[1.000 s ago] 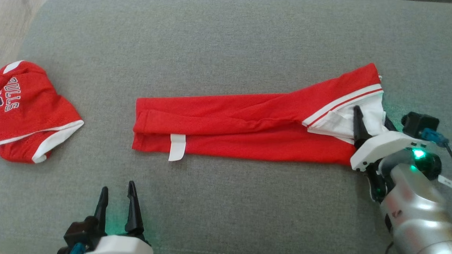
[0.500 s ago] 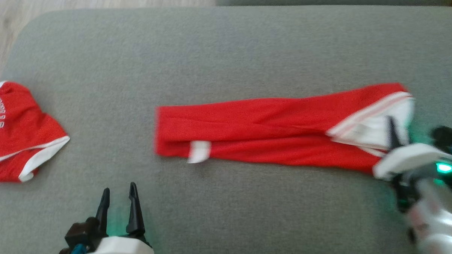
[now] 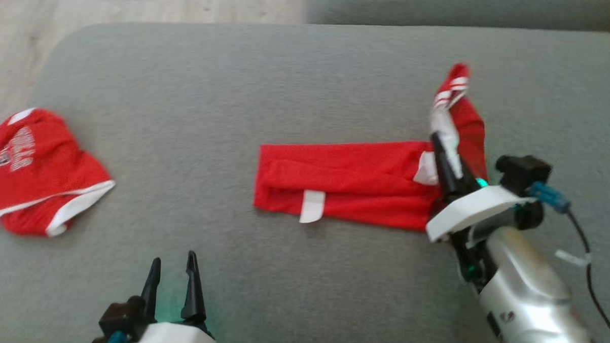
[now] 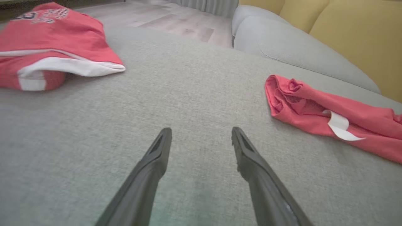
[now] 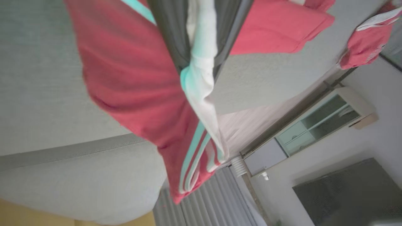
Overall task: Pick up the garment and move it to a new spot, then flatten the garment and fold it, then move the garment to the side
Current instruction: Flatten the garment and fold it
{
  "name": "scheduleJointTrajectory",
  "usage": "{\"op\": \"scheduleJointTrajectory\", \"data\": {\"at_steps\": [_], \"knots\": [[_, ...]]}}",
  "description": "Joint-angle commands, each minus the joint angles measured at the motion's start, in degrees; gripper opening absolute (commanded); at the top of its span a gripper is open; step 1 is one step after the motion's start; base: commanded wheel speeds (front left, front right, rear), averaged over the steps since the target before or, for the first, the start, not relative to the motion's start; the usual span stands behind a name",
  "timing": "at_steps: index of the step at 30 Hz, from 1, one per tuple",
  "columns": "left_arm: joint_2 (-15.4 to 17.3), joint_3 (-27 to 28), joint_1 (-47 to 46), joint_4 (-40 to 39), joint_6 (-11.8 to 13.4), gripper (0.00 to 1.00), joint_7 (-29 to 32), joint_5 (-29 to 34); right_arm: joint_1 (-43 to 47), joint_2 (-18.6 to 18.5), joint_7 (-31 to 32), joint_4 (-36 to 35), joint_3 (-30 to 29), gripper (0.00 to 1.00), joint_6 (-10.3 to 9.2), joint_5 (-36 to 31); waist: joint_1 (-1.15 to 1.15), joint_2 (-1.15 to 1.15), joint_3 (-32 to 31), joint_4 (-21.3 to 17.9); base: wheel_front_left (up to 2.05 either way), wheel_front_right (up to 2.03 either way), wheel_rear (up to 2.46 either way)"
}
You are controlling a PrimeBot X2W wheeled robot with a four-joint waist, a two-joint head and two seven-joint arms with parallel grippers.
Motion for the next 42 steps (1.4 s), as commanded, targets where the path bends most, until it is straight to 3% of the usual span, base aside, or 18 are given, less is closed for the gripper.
{"op": "scheduleJointTrajectory", "data": {"at_steps": [1,10,16,18,24,35,42], "knots": [[0.28,1.33,-1.07,-1.73,0.21,1.00,-0.55,-0.35,0.05,0.78,-0.54,-1.60,1.88,0.00,0.21,0.70,0.00,0.00,-0.43,2.67,0.00,0.00,0.00],[0.28,-2.11,-1.48,-2.91,0.09,1.00,-0.55,-0.88,-2.29,1.23,-0.54,1.59,10.74,0.00,0.21,7.40,0.00,0.00,-0.19,12.12,0.00,0.00,0.00],[0.28,-2.37,-1.09,-3.75,0.62,1.00,-0.55,-1.57,-5.25,1.24,-0.54,3.50,13.07,0.00,0.21,11.01,0.00,0.00,0.45,15.79,0.00,0.00,0.00],[0.28,-2.11,-0.86,-3.97,0.64,1.00,-0.55,-1.47,-5.72,1.25,-0.54,2.87,13.93,1.00,0.21,12.90,0.00,0.00,0.44,15.96,0.00,0.00,0.00],[0.28,-0.90,-0.48,-4.67,0.98,1.00,-0.55,-1.28,-5.07,1.25,-0.54,-0.18,13.63,1.00,0.21,13.52,0.00,0.00,-0.31,12.50,0.00,0.00,0.00],[0.28,0.94,-1.16,-5.24,0.85,1.00,-0.55,0.21,4.16,1.25,-0.54,-5.54,-8.54,1.00,0.21,-4.50,0.00,0.00,-2.55,1.31,0.00,0.00,0.00],[0.28,2.57,-0.53,-5.02,0.89,1.00,-0.55,2.28,9.43,1.26,-0.54,-8.01,-13.76,1.00,0.21,-12.13,0.00,0.00,-4.02,-2.53,0.00,0.00,0.00]]}}
